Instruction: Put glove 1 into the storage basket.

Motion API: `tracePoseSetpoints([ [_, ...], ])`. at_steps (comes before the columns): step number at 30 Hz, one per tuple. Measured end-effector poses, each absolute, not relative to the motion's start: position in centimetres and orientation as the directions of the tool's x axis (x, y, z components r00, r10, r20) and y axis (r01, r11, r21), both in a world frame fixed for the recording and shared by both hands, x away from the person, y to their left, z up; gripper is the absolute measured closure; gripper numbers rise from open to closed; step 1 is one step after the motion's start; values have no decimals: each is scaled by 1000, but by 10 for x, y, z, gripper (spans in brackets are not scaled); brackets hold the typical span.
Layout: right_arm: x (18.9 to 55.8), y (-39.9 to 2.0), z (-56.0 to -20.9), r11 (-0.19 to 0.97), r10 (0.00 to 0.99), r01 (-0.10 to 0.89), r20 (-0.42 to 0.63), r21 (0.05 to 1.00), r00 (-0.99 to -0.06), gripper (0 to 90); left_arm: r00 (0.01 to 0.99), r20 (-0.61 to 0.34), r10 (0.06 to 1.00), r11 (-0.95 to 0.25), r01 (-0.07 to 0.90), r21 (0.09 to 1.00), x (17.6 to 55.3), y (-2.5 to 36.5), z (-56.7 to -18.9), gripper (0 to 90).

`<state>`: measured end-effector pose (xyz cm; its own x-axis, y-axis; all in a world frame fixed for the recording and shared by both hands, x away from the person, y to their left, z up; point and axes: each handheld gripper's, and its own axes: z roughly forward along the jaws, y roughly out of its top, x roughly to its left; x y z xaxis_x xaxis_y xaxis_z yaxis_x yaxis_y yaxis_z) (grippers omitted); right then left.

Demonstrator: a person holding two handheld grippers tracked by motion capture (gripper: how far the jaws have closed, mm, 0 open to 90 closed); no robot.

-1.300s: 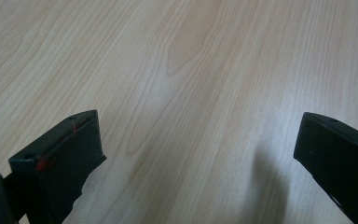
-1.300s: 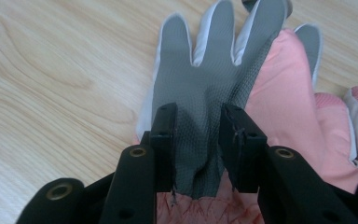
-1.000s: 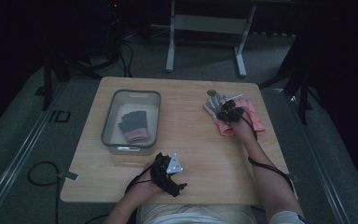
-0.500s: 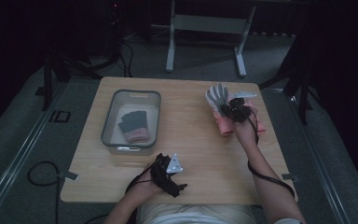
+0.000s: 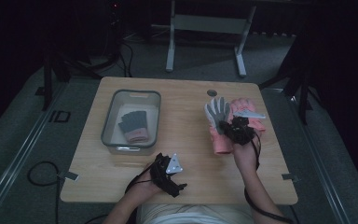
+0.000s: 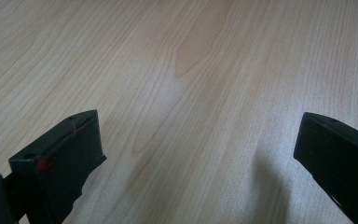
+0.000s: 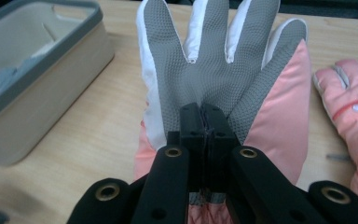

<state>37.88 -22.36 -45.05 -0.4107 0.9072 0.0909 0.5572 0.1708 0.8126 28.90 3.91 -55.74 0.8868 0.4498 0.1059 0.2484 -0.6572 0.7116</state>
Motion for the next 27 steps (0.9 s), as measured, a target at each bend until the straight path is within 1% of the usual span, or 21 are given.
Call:
tracePoseSetpoints([
  [4, 366, -219, -457, 158, 918, 565, 90, 810, -386, 883, 887, 110, 448, -659, 245, 711, 289, 39, -558, 6],
  [7, 364, -213, -469, 167, 920, 585, 88, 794, -382, 884, 890, 112, 443, -666, 243, 706, 289, 38, -559, 6],
  [12, 372, -200, -493, 160, 917, 635, 123, 756, -378, 883, 891, 112, 440, -665, 240, 707, 289, 38, -560, 6],
  [15, 374, -194, -500, 167, 910, 651, 139, 740, -392, 883, 892, 111, 438, -661, 235, 713, 288, 38, -559, 6],
  [17, 379, -183, -513, 178, 900, 676, 159, 715, -405, 882, 892, 113, 437, -656, 230, 719, 288, 39, -558, 6],
  [24, 390, -168, -532, 186, 900, 719, 178, 670, -398, 875, 892, 104, 441, -656, 241, 716, 288, 41, -560, 6],
  [27, 391, -165, -535, 202, 904, 715, 154, 670, -399, 869, 893, 106, 437, -659, 238, 713, 287, 41, -561, 6],
])
